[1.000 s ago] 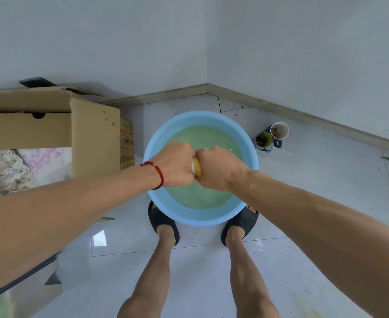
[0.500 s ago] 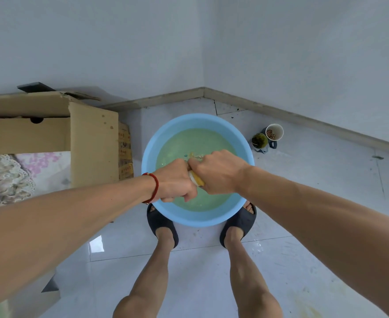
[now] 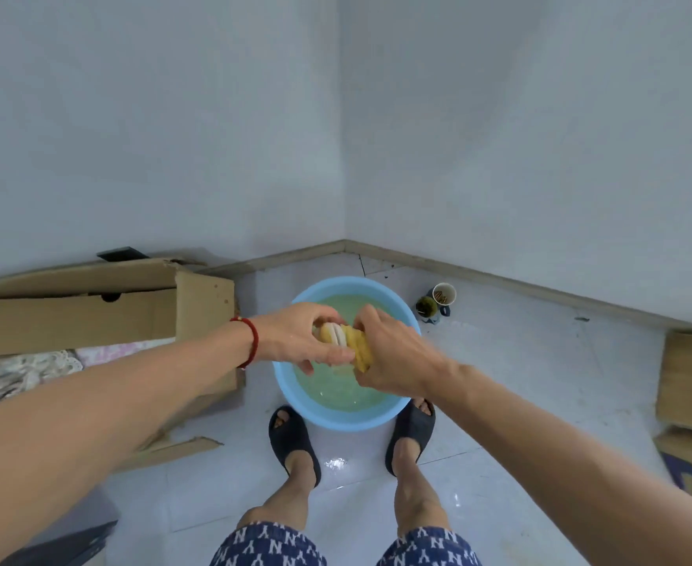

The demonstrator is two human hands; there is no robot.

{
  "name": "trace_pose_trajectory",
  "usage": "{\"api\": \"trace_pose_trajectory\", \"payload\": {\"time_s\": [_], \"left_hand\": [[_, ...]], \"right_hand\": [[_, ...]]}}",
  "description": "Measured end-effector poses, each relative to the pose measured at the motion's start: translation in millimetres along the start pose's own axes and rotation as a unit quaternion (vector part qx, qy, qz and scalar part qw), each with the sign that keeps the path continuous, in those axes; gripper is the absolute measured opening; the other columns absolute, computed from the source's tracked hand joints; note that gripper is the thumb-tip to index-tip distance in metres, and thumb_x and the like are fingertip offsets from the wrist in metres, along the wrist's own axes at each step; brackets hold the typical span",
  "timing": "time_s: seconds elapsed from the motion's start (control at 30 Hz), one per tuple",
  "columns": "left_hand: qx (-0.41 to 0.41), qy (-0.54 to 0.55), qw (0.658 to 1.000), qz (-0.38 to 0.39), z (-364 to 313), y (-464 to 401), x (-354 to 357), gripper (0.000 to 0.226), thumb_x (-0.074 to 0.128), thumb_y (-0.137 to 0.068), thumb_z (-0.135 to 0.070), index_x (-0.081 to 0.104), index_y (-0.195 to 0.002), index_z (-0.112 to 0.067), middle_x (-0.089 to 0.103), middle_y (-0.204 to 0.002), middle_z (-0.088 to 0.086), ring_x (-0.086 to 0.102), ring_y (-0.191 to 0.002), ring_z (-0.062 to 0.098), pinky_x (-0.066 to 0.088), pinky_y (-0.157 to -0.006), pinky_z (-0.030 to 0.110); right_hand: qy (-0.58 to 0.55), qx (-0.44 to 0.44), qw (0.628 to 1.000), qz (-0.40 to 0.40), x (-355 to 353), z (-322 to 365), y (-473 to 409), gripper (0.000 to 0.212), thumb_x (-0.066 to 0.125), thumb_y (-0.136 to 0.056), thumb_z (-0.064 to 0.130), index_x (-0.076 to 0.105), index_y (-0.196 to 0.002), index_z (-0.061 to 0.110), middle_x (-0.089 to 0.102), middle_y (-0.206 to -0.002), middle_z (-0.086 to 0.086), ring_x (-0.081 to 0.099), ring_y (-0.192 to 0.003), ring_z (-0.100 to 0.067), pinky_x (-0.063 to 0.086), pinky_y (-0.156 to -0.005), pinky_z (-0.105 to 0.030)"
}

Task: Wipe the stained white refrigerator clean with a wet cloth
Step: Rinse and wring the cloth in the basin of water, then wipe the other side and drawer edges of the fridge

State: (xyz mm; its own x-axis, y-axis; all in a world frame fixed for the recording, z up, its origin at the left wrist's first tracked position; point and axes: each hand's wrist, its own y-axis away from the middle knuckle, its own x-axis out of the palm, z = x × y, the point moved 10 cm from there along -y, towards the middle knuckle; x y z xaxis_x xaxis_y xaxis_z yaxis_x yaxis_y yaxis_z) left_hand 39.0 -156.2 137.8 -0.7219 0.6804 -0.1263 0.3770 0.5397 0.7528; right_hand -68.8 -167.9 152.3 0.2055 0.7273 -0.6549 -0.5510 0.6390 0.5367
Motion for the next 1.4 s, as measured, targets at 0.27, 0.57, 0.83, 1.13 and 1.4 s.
{"api": "trace_pose_trajectory", "payload": {"time_s": [0.27, 0.57, 0.83, 1.13, 1.4], "left_hand": [[0.231, 0.023, 0.972, -0.046, -141.9, 114.1, -58.4, 0.044, 0.083, -0.081, -0.003, 0.071, -0.120, -0.019, 0.072, -0.120, 0.005, 0.068, -0.114, 0.023, 0.056, -0.099, 0.042], [0.366, 0.006, 0.926, -0.089, -276.1, 170.0, -15.8, 0.027, 0.063, -0.092, 0.007, 0.070, -0.090, -0.019, 0.074, -0.101, 0.010, 0.073, -0.095, 0.031, 0.063, -0.079, 0.047], [0.346, -0.079, 0.924, -0.140, -339.0, 172.3, 80.1, 0.029, 0.066, -0.089, 0.006, 0.061, -0.101, -0.019, 0.076, -0.087, 0.012, 0.076, -0.073, 0.021, 0.065, -0.067, 0.041], [0.240, -0.041, 0.942, 0.233, -380.5, 147.0, 346.0, 0.041, 0.062, -0.080, -0.013, 0.070, -0.119, -0.004, 0.070, -0.119, 0.015, 0.065, -0.106, 0.026, 0.053, -0.090, 0.036], [0.336, 0.044, 0.909, 0.242, -452.9, 137.3, 449.3, 0.021, 0.070, -0.092, -0.013, 0.061, -0.109, -0.002, 0.067, -0.101, 0.016, 0.069, -0.096, 0.034, 0.059, -0.086, 0.051]], "right_hand": [[-0.428, 0.043, 0.893, -0.132, -104.9, 62.0, 126.0, 0.024, 0.067, -0.099, 0.038, 0.075, -0.102, 0.015, 0.075, -0.091, 0.008, 0.069, -0.087, -0.005, 0.054, -0.084, -0.025], [-0.679, 0.021, 0.633, -0.371, -136.8, 43.1, 253.1, 0.032, 0.046, -0.109, 0.015, 0.068, -0.128, 0.003, 0.074, -0.121, -0.018, 0.071, -0.106, -0.029, 0.059, -0.085, -0.039], [-0.651, -0.009, 0.517, -0.555, -131.3, -19.6, 378.9, 0.032, 0.046, -0.109, 0.016, 0.071, -0.127, 0.007, 0.072, -0.126, -0.016, 0.066, -0.122, -0.029, 0.051, -0.103, -0.040], [-0.584, -0.015, 0.470, -0.662, -107.6, -103.2, 583.5, 0.026, 0.054, -0.105, 0.026, 0.076, -0.117, 0.017, 0.075, -0.115, -0.015, 0.070, -0.110, -0.029, 0.056, -0.098, -0.047], [-0.354, 0.169, 0.606, -0.692, -98.5, -154.2, 686.1, 0.010, 0.065, -0.101, 0.022, 0.074, -0.102, 0.027, 0.076, -0.092, 0.002, 0.072, -0.088, -0.018, 0.060, -0.081, -0.045]]}}
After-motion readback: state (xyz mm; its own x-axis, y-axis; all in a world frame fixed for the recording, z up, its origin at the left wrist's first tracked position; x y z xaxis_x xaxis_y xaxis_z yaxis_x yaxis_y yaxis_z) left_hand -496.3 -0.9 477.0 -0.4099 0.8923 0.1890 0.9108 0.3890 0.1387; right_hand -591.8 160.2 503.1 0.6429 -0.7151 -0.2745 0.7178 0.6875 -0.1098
